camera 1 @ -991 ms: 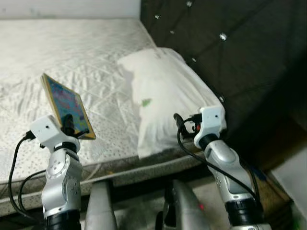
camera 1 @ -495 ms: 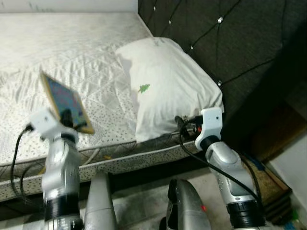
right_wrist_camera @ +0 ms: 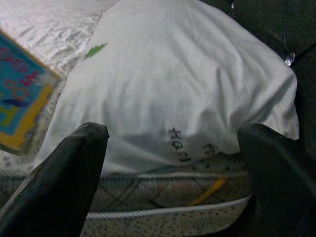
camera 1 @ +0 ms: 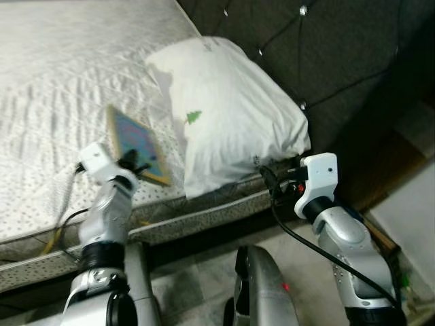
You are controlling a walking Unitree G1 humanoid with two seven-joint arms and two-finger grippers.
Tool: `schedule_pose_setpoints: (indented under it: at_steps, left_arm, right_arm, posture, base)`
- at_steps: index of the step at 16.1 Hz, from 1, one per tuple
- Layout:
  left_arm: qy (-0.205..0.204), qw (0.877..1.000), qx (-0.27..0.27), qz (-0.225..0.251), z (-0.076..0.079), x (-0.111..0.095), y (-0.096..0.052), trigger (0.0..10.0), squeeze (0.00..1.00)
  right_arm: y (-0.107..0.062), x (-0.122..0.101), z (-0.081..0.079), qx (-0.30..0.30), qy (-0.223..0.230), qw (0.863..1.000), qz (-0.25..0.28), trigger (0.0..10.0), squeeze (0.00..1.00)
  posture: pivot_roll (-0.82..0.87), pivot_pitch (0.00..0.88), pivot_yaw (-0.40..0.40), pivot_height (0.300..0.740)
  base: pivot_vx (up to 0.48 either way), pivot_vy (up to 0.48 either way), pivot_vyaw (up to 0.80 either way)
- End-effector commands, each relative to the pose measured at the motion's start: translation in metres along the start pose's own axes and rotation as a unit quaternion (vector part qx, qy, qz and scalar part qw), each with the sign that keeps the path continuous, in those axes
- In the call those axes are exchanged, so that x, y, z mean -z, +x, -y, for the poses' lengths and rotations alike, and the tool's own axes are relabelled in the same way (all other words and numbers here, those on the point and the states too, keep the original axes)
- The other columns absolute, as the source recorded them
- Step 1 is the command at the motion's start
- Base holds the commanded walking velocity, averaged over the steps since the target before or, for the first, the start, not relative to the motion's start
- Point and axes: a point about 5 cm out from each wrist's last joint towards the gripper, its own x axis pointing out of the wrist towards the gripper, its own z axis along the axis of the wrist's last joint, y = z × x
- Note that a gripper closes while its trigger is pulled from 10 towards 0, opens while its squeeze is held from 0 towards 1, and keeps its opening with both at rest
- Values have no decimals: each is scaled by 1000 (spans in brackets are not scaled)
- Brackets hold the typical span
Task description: Clean up the room
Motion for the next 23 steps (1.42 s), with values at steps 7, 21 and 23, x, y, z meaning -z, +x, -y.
schedule_pose_setpoints:
  at_steps: [7, 21, 23]
  left_arm:
    - [-86, 995, 36, -18, 22, -1, 18, 10000, 0]
    - [-2, 998, 2, -70, 11, 3, 23, 10000, 1000]
    - [9, 997, -7, -80, 8, 6, 23, 10000, 1000]
  right_arm:
    - [-14, -1, 5, -10, -17, 1000, -11, 10000, 0]
    - [-2, 2, 1, -14, -8, 1000, -11, 10000, 0]
    - [2, 1, -2, -22, -11, 1000, -6, 10000, 0]
  posture:
    - [-219, 132, -121, 479]
    - [-181, 114, -115, 479]
    - [-173, 104, -108, 479]
  base:
    - [0, 0, 0]
    - [0, 0, 0]
    - [0, 0, 0]
